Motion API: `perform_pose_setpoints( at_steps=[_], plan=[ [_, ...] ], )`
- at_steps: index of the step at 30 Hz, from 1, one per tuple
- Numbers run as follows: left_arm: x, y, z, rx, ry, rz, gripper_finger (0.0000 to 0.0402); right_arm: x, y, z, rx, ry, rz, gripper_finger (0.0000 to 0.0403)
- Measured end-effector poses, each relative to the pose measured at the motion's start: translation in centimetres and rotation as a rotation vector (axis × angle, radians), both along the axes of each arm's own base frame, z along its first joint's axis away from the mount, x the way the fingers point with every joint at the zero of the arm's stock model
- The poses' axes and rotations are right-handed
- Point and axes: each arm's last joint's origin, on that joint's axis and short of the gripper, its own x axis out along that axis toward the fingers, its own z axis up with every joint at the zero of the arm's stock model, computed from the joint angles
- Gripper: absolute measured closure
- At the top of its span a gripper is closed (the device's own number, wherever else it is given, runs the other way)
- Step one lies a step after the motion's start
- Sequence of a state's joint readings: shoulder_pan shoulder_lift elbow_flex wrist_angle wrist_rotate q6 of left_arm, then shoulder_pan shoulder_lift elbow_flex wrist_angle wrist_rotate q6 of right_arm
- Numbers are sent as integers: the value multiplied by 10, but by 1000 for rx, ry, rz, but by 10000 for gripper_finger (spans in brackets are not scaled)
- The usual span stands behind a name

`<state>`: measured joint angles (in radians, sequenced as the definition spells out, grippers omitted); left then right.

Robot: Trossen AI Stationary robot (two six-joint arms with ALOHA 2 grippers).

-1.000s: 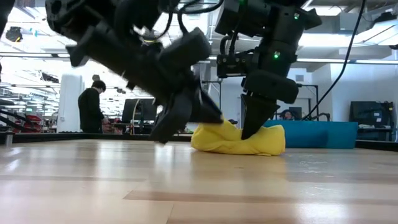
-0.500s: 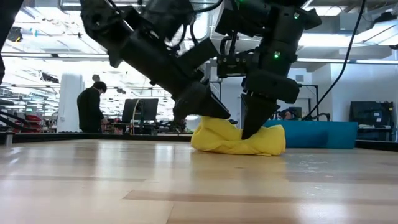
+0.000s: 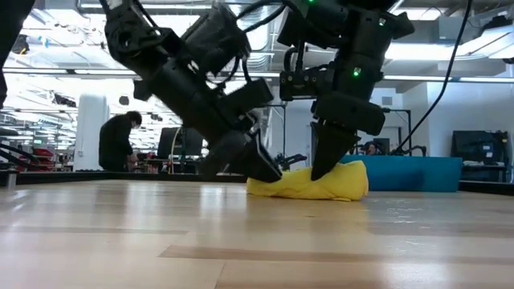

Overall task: Roll microfiber towels into tight, uniform cylinder then place into a basket
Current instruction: Roll the yellow microfiber cloth

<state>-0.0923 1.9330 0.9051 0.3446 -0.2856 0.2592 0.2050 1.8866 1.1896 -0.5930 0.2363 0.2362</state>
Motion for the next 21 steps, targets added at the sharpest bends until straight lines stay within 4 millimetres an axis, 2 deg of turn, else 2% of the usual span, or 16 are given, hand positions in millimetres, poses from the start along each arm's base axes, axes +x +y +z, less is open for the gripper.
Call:
perform_pose_setpoints(
  at_steps=[6,13,17,21],
  plan=[
    [2,0,-15,-16,16,0,310,0,1,0,2,4,3,367],
    [2,0,-22,-67,24,46,310,-2,3,0,-4,24,16,290],
    [1,0,-23,-109,15,81,310,-5,2,12,-11,111,-19,250],
    [1,0,-23,-155,3,119,310,-8,4,30,-44,172,-61,235]
  ],
)
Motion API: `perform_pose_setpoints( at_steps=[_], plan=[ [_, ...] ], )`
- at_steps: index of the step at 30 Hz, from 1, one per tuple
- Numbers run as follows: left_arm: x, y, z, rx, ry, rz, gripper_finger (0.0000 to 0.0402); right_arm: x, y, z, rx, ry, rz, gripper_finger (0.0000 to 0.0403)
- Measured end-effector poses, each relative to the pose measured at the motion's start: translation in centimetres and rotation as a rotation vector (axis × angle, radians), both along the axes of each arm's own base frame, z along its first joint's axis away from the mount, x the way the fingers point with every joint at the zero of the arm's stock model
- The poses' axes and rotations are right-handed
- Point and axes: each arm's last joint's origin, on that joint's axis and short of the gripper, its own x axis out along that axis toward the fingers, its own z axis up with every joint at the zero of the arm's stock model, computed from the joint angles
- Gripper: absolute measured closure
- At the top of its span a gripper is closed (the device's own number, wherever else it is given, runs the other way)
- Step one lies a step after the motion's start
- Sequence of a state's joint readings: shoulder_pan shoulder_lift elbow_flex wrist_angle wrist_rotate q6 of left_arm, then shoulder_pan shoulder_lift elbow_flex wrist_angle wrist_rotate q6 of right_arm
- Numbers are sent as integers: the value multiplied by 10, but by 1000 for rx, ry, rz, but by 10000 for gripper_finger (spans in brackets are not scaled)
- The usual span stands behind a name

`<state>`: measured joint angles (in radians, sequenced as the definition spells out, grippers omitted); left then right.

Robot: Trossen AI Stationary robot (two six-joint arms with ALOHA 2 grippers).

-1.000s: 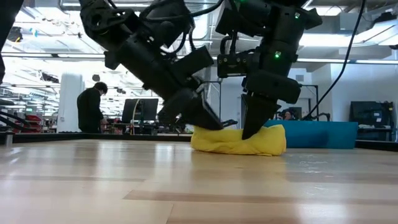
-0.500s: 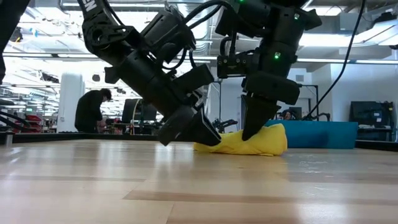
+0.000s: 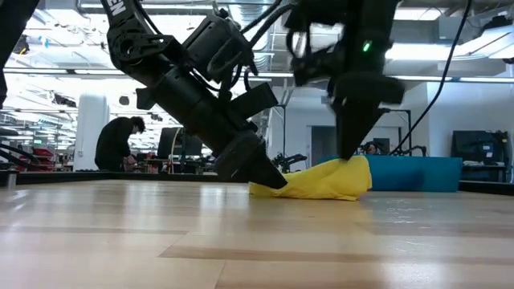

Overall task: Roll microfiber towels into tight, uniform cylinder then place into a basket
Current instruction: Roll the yellow microfiber cloth

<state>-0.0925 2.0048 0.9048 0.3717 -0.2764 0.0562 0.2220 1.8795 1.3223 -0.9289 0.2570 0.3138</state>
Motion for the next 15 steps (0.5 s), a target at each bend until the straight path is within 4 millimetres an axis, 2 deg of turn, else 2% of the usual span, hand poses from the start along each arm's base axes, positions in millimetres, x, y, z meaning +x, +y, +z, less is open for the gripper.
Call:
perform_pose_setpoints(
  at_steps=[5,9,12,15],
  plan=[
    [0,0,-1,-107,-29,95,310,-18,9,23,-153,-11,7,244],
    [0,0,-1,-147,-40,129,310,-40,18,34,-273,-123,-37,262],
    [0,0,-1,-148,-40,130,310,-51,22,29,-326,-261,-94,275],
    [0,0,-1,-148,-40,130,310,-54,20,12,-301,-336,-134,287]
  ],
)
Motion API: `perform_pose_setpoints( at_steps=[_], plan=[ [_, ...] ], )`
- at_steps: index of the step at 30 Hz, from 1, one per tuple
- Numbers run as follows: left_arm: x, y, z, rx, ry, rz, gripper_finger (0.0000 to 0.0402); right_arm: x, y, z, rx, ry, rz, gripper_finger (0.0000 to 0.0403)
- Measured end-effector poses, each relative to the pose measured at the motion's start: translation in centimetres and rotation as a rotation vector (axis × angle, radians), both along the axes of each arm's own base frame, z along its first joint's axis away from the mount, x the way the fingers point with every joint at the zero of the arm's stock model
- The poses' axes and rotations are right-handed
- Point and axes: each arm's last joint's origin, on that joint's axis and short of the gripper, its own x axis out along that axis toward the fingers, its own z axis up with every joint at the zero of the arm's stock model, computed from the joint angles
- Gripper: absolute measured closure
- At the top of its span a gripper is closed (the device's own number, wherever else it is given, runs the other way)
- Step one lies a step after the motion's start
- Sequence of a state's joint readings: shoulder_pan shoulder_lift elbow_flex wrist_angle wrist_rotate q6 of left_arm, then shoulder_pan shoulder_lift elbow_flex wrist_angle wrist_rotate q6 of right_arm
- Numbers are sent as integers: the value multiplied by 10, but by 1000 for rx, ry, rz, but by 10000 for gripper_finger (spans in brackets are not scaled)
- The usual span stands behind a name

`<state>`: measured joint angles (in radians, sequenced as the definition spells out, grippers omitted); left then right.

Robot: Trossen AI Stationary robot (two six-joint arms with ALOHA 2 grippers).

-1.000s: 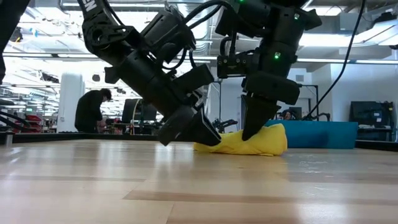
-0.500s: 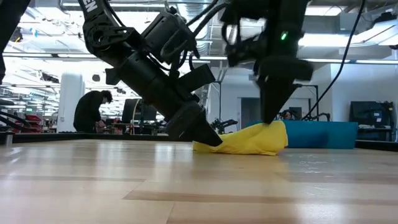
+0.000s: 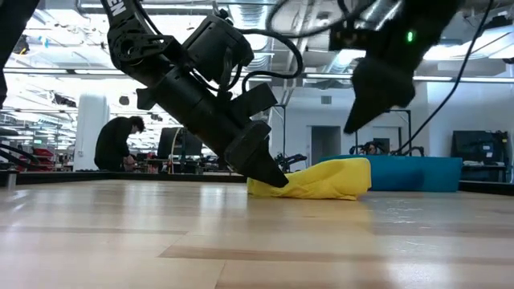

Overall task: Roll microfiber towels into tight, uniform cylinder then place into a basket
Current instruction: Roll the yellow microfiber cloth

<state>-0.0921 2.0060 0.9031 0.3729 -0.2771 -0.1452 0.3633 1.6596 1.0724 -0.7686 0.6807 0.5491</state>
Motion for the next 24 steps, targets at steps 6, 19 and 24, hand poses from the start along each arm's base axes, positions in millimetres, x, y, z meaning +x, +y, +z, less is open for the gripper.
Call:
perform_pose_setpoints(
  at_steps=[6,19,24],
  plan=[
    [0,0,0,0,0,-1,310,8,-8,-35,50,-65,-25,303],
    [0,-6,0,116,12,-47,310,26,1,-80,190,30,47,321],
    [-3,-13,3,168,44,-104,310,24,1,-82,206,50,24,326]
  ],
)
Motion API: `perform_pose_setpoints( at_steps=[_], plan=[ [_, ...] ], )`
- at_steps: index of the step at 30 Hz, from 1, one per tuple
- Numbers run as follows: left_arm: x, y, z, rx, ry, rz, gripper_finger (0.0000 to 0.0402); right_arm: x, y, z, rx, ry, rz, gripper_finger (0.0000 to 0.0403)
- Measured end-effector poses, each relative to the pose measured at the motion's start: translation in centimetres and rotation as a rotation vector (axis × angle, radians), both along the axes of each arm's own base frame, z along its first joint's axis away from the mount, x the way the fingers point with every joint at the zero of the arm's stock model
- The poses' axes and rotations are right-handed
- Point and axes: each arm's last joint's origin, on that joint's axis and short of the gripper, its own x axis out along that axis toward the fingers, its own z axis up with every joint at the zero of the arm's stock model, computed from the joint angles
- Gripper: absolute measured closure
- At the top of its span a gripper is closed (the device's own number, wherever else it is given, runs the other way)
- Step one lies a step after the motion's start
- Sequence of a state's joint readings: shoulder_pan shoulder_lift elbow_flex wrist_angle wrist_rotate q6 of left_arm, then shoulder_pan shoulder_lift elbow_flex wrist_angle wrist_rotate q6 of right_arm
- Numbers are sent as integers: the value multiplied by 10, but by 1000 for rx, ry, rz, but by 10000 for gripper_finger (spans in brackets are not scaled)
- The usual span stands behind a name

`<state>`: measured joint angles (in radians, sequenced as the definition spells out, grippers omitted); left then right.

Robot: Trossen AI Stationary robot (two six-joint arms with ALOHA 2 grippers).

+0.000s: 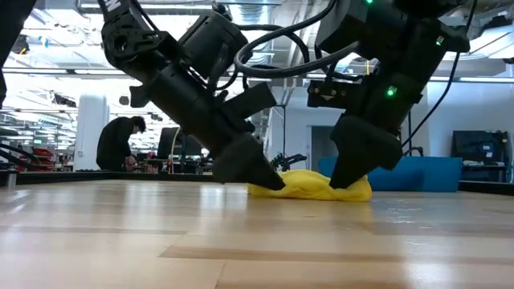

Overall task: Roll microfiber towels into tight, uniform cylinder then place into a basket
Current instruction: Roll the yellow microfiber cloth

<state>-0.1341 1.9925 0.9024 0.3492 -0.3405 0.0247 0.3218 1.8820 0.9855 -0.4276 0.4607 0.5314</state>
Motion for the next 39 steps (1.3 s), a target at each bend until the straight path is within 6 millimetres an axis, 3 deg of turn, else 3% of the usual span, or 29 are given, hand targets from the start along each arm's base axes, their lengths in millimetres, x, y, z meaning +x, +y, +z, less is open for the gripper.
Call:
perform_pose_setpoints(
  at_steps=[9,12,16,23,30,33,39],
  plan=[
    [-22,-18,26,29,132,-86,310,-1,-1,-1,16,8,-16,327],
    [-23,-27,40,52,81,-125,310,0,-1,-1,18,4,-15,327],
    [-21,-33,43,159,46,-150,310,-1,0,-1,17,4,-10,327],
    [-4,-15,56,225,-157,-138,310,0,0,-1,16,5,-7,328],
    [10,13,33,44,-155,-188,310,0,0,-1,16,5,-6,328],
    [14,14,14,37,-105,-187,310,0,0,-1,16,9,-6,328],
    [11,8,1,1,-42,-172,310,-1,2,-1,17,12,1,328]
  ],
)
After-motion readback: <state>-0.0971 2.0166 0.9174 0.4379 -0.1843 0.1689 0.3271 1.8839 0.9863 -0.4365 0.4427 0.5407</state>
